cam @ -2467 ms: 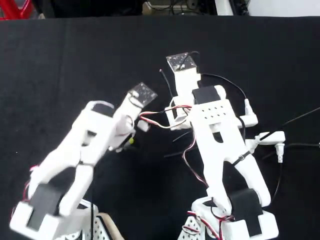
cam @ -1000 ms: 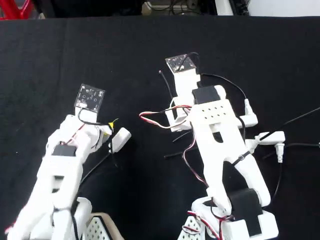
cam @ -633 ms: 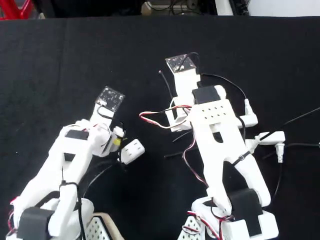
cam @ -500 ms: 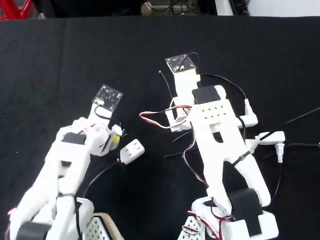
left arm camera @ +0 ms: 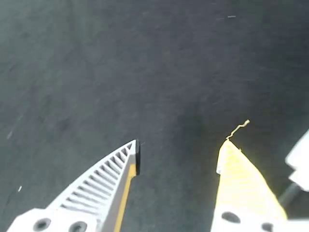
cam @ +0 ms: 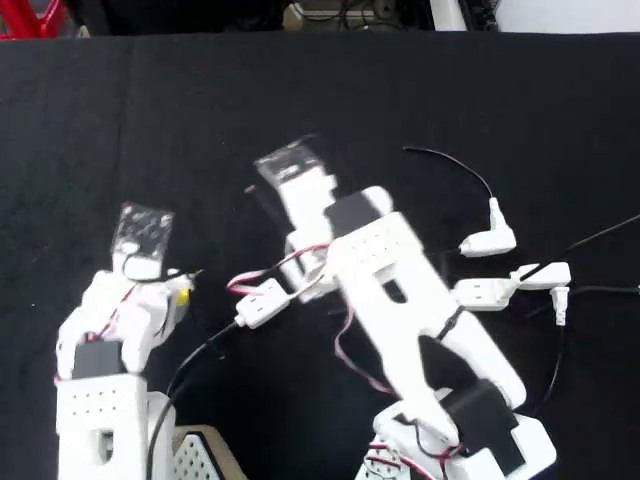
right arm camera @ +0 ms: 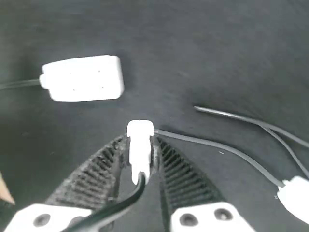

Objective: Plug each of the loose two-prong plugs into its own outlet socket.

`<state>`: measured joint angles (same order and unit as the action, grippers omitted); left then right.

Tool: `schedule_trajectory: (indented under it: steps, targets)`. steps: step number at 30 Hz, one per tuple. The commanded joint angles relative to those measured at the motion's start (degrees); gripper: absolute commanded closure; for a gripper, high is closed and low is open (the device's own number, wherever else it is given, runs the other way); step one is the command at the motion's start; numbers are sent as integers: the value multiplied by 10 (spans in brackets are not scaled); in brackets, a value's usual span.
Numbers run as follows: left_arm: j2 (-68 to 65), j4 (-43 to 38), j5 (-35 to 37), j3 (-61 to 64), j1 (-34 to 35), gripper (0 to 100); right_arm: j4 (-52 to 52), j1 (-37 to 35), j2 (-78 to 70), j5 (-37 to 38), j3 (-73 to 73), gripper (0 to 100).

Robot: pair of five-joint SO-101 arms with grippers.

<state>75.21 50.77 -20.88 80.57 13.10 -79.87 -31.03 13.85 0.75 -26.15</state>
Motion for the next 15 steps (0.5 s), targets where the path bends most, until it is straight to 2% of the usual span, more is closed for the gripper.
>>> schedule_trajectory:
  steps: [1,5,8,15]
  targets:
    - [176,16,4,81,53,729,10,-40,13,-25,16,986]
    - [306,17,5,170,80,729,15,-71,-37,-50,48,986]
    - [274,15,6,153,99,729,40,-93,-84,-91,67,986]
    - [279,16,4,169,101,729,47,-101,-103,-108,88,986]
